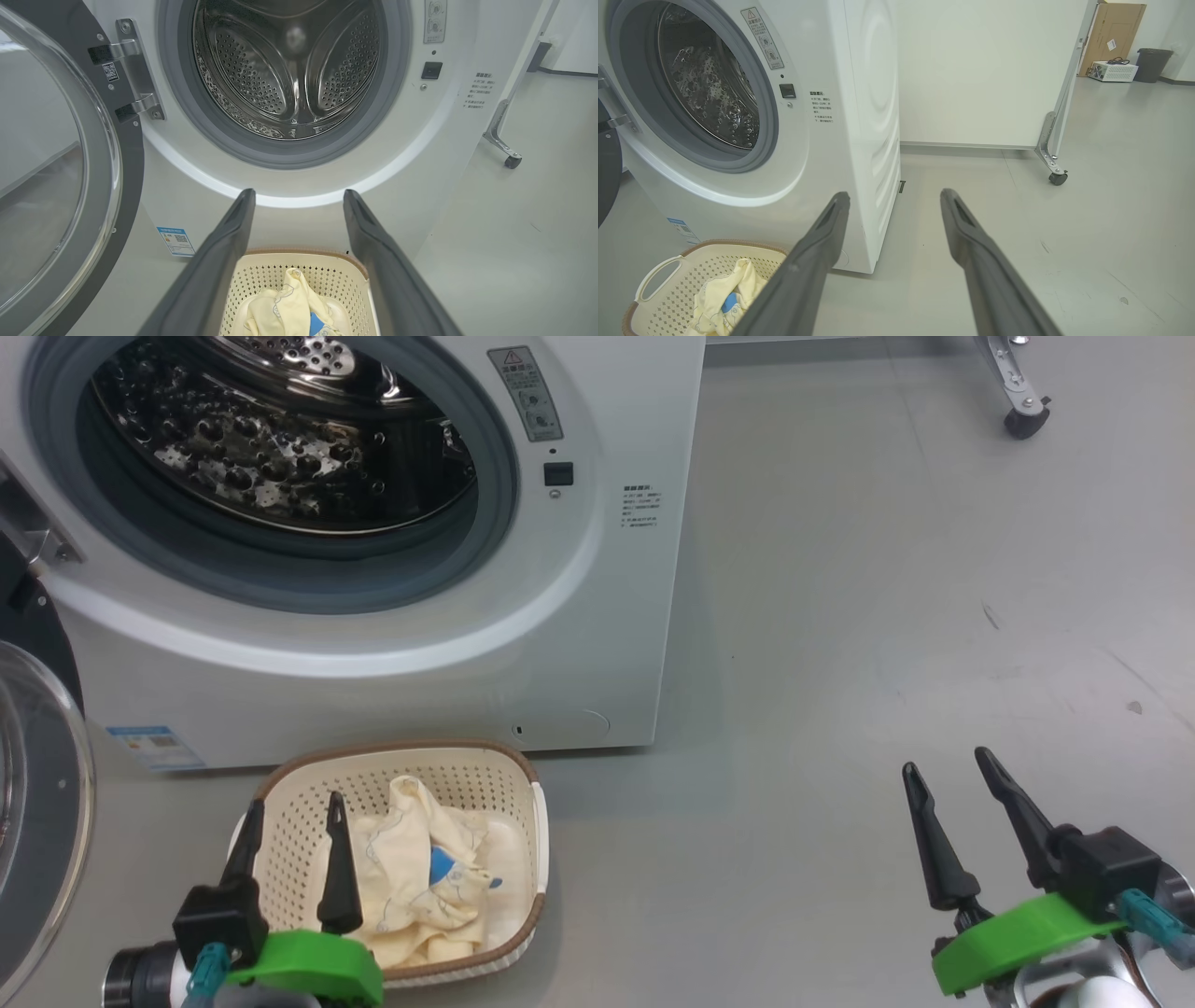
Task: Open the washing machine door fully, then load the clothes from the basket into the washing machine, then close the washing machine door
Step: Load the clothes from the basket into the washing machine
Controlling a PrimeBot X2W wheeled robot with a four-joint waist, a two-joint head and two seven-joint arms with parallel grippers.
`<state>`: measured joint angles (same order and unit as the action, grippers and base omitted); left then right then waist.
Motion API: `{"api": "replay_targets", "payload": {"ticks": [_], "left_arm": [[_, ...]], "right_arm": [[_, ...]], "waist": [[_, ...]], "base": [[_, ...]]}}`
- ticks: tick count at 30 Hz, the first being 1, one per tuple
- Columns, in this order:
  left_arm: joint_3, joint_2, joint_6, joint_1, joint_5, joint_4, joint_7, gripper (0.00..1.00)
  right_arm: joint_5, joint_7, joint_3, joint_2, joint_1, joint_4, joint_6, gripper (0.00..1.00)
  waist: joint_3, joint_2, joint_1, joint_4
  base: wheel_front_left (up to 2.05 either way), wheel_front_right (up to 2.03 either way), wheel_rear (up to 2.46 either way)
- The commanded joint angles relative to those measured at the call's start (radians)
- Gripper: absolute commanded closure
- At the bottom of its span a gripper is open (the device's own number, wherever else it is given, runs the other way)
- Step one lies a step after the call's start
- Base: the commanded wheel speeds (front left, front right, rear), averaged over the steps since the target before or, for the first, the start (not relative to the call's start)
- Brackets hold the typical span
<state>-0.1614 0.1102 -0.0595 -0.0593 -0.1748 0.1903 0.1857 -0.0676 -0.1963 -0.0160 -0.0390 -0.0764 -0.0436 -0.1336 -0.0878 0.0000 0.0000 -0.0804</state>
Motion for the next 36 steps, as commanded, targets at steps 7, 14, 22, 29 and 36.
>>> {"api": "replay_targets", "payload": {"ticks": [7,14,22,29,36], "left_arm": [[0.030,0.016,-0.003,-0.055,-0.022,-0.022,0.011,0.00],[0.006,0.005,0.042,-0.113,-0.067,0.055,-0.039,0.00],[-0.018,0.007,0.098,-0.254,-0.090,0.243,-0.070,0.00],[-0.040,0.007,0.156,-0.391,-0.137,0.459,-0.128,0.00],[-0.054,0.024,0.180,-0.515,-0.173,0.633,-0.135,0.00]], "right_arm": [[0.007,-0.009,0.017,-0.011,0.041,0.037,0.003,0.00],[-0.003,-0.018,0.025,-0.011,0.071,0.042,0.003,0.00],[-0.015,-0.034,0.039,-0.011,0.136,0.029,0.003,0.00],[-0.024,-0.048,0.054,-0.011,0.191,0.017,0.003,0.00],[-0.044,-0.059,0.076,-0.011,0.242,0.005,0.003,0.00]], "waist": [[-0.020,0.0000,0.0000,0.001],[-0.084,0.0000,0.0000,-0.003],[-0.194,0.0000,0.0000,-0.019],[-0.298,0.0000,0.0000,-0.044],[-0.409,0.0000,0.0000,-0.081]], "base": [[0.00,0.00,0.00],[0.00,0.00,0.00],[0.00,0.00,0.00],[0.00,0.00,0.00],[0.00,0.00,0.00]]}}
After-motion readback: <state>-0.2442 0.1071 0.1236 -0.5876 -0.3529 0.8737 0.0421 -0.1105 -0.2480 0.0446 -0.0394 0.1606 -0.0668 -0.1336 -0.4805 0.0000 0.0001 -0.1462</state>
